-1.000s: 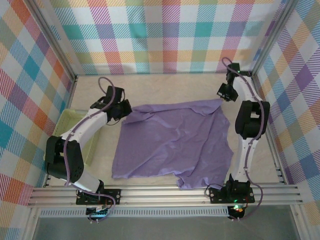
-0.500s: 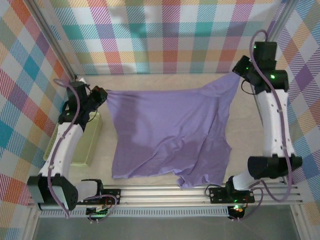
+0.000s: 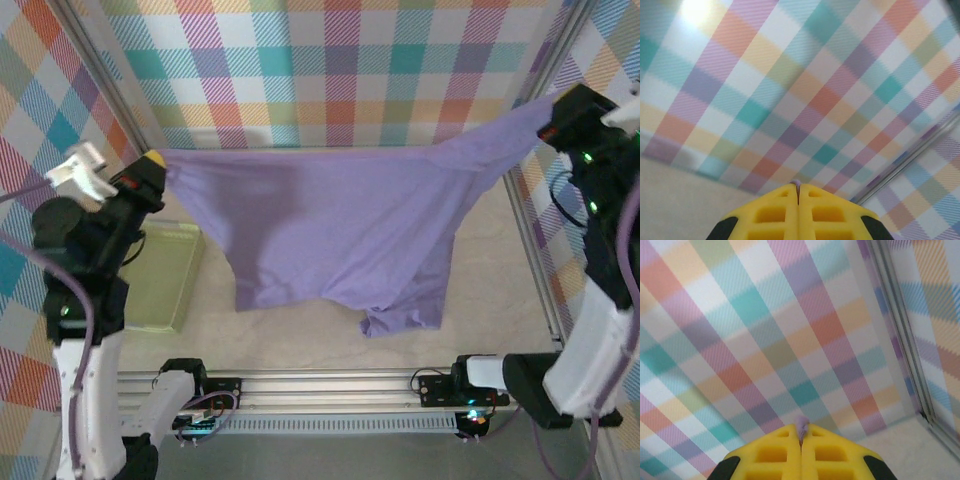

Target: Fold the inside-out t-shirt

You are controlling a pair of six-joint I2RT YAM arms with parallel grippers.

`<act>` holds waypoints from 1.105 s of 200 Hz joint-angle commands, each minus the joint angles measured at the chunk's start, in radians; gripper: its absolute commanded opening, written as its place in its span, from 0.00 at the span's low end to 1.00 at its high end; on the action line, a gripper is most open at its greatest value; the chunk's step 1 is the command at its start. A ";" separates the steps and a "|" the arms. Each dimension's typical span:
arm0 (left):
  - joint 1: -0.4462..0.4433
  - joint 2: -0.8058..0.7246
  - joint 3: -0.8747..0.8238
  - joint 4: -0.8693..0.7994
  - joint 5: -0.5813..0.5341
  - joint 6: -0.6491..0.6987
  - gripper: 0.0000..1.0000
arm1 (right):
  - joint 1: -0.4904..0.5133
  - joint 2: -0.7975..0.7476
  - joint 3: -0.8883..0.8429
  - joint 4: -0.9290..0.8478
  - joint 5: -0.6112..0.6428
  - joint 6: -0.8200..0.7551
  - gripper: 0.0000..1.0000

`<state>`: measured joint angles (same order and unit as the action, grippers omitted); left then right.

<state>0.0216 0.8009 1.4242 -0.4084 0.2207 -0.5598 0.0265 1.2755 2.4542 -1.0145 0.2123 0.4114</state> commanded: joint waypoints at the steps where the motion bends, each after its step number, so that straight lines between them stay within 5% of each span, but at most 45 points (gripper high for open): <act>1: 0.012 -0.054 0.073 -0.079 -0.035 0.050 0.00 | -0.004 -0.073 0.059 0.044 0.032 -0.044 0.00; 60: 0.012 -0.087 0.189 -0.120 -0.048 0.074 0.00 | -0.004 -0.140 0.087 0.139 0.058 -0.089 0.00; 121: 0.012 0.199 0.278 -0.207 -0.039 0.100 0.00 | -0.004 0.110 0.121 0.116 0.059 -0.144 0.00; 221: -0.061 0.843 0.189 -0.106 -0.058 0.086 0.00 | -0.005 0.456 -0.463 0.360 -0.045 -0.075 0.00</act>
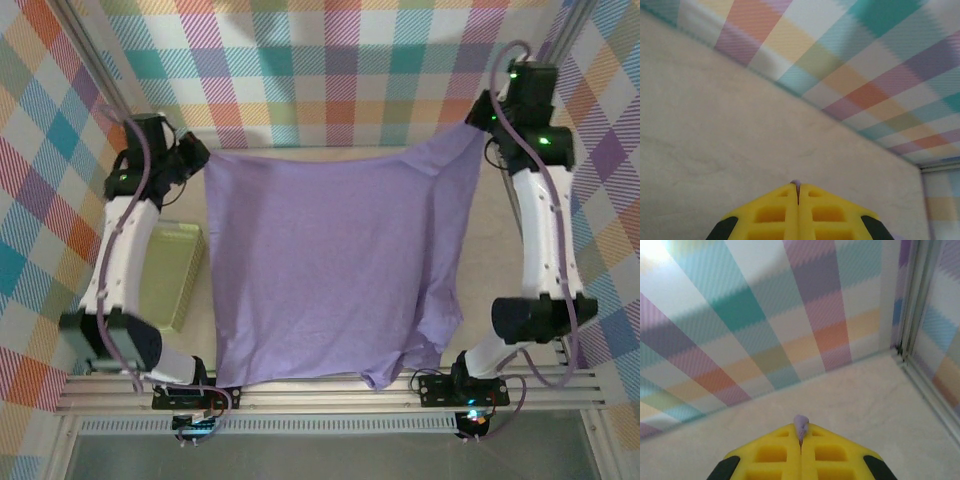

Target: Fold the inside-out t-shirt

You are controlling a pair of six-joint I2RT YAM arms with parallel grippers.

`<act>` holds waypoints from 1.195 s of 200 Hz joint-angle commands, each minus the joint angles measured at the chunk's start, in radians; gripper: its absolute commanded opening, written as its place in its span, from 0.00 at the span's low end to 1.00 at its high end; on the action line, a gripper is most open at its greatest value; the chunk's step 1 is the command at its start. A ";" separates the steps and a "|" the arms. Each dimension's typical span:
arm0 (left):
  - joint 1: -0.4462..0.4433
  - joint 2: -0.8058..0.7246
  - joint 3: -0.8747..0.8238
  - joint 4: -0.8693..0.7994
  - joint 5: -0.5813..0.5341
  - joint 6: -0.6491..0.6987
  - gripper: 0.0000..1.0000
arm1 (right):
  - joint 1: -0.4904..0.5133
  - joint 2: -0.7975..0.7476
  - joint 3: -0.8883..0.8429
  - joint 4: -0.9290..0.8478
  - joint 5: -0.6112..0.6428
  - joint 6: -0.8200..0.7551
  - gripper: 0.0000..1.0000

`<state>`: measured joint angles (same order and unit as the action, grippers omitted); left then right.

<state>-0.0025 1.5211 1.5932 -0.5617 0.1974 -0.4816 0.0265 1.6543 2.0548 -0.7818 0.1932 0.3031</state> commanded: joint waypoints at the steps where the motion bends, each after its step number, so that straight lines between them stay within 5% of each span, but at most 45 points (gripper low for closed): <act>1: -0.038 0.132 0.023 0.048 -0.037 0.008 0.00 | -0.004 0.081 -0.065 0.130 -0.028 0.035 0.00; 55: -0.057 0.554 0.273 -0.006 -0.097 0.009 0.00 | -0.004 0.410 0.028 0.131 -0.012 0.053 0.00; 108: -0.062 0.746 0.521 -0.064 -0.199 0.056 0.00 | -0.005 0.645 0.339 0.029 0.012 0.065 0.00; 151: -0.030 0.815 0.701 -0.139 -0.229 0.052 0.00 | -0.009 0.724 0.549 -0.018 0.029 0.090 0.00; 216: -0.010 0.775 0.659 -0.143 -0.204 0.049 0.00 | -0.002 0.703 0.546 -0.029 -0.069 0.091 0.00; 239: -0.011 0.725 0.571 -0.121 -0.158 0.048 0.00 | -0.003 0.638 0.425 -0.066 -0.080 0.104 0.00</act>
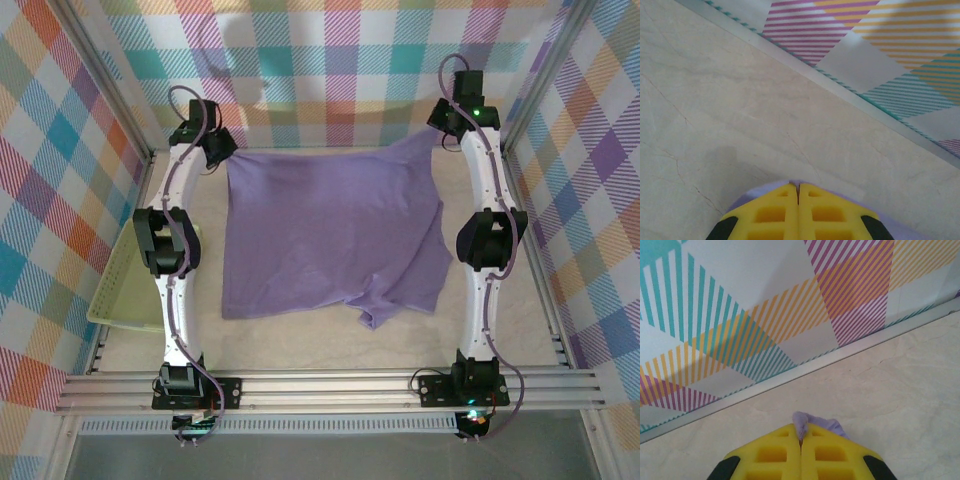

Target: Fold the inside-out t-shirt

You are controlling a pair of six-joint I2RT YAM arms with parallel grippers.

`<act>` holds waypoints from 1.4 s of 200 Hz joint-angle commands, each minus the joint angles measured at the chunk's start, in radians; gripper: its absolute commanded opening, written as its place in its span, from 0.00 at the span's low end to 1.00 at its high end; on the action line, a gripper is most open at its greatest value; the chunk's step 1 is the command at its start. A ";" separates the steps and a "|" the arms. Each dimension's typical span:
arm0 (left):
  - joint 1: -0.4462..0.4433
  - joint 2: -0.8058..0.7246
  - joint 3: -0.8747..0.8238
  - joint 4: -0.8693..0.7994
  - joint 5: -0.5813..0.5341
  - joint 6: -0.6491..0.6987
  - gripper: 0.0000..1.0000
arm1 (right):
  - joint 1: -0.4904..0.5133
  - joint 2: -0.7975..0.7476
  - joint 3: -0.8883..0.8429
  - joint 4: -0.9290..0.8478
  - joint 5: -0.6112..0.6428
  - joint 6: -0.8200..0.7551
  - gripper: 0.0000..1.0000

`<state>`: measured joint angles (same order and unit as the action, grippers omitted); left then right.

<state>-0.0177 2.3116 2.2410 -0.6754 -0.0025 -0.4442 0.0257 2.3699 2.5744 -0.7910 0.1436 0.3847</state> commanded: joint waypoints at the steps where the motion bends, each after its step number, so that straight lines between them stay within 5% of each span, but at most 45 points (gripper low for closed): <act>1: 0.005 -0.068 -0.081 -0.006 0.044 0.010 0.00 | -0.002 -0.084 -0.104 -0.056 -0.032 0.023 0.00; 109: 0.022 -0.362 -0.610 0.130 0.069 -0.030 0.00 | 0.000 -0.605 -0.947 0.080 -0.064 0.170 0.00; 228: 0.026 -0.405 -0.891 0.208 0.026 -0.067 0.04 | -0.001 -0.703 -1.222 0.144 -0.025 0.218 0.00; 280: 0.016 -0.499 -0.906 0.113 -0.013 -0.073 0.36 | 0.005 -0.743 -1.219 0.104 0.033 0.183 0.47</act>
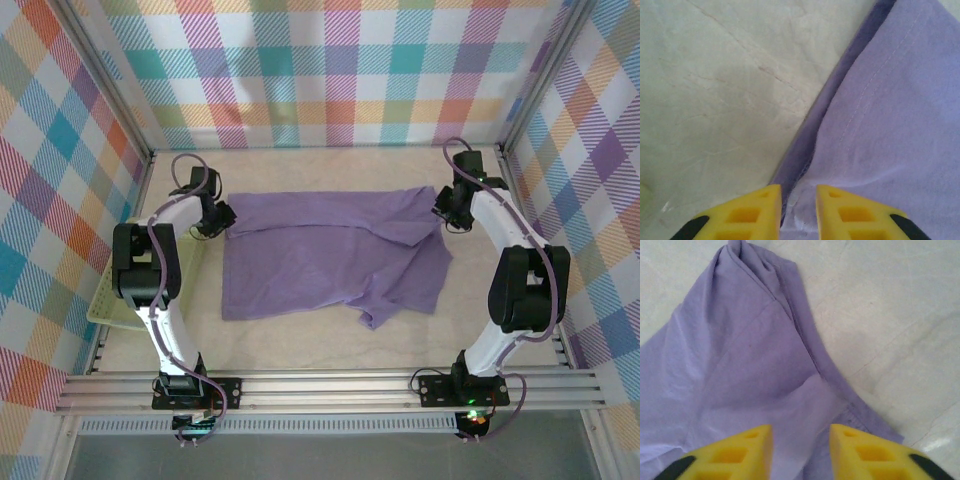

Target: Fold the inside-out t-shirt

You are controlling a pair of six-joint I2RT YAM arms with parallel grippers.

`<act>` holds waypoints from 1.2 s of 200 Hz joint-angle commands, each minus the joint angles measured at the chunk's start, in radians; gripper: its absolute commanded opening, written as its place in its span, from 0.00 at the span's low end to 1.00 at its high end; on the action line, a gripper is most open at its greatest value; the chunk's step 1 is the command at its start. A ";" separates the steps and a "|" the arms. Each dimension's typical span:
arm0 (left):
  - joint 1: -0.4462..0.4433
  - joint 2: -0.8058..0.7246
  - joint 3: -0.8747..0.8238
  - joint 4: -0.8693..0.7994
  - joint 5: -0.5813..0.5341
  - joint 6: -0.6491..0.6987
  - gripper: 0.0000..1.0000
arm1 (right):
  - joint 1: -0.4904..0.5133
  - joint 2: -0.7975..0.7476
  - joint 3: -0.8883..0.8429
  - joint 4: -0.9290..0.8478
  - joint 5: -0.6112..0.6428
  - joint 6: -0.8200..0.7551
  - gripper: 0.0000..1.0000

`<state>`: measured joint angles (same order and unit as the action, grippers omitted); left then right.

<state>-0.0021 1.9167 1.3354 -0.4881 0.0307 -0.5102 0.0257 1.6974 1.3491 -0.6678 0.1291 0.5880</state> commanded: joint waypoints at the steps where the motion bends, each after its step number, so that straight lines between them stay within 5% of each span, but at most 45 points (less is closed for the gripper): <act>1: -0.001 -0.108 -0.001 -0.078 -0.048 -0.007 0.36 | 0.006 -0.074 0.007 -0.021 0.051 -0.021 0.48; 53: -0.103 -0.280 -0.079 -0.103 -0.104 -0.047 0.45 | 0.133 -0.193 -0.108 -0.046 0.074 -0.054 0.57; 103: -0.240 -0.184 -0.105 -0.030 -0.030 -0.070 0.45 | 0.180 -0.187 -0.292 0.085 -0.143 0.000 0.57; 121: -0.248 -0.143 -0.123 0.006 -0.014 -0.082 0.45 | 0.178 -0.146 -0.293 0.095 -0.127 0.004 0.57; 187: -0.225 0.005 0.131 -0.024 -0.032 0.002 0.53 | 0.063 0.096 0.065 0.057 -0.029 -0.076 0.48; 240: -0.146 0.266 0.433 -0.023 0.050 -0.002 0.55 | 0.019 0.429 0.470 -0.006 -0.131 -0.135 0.39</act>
<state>-0.1928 2.0758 1.6806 -0.5095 0.0269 -0.5217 0.0452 2.0045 1.6817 -0.6228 0.0616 0.4950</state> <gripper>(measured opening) 0.541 0.408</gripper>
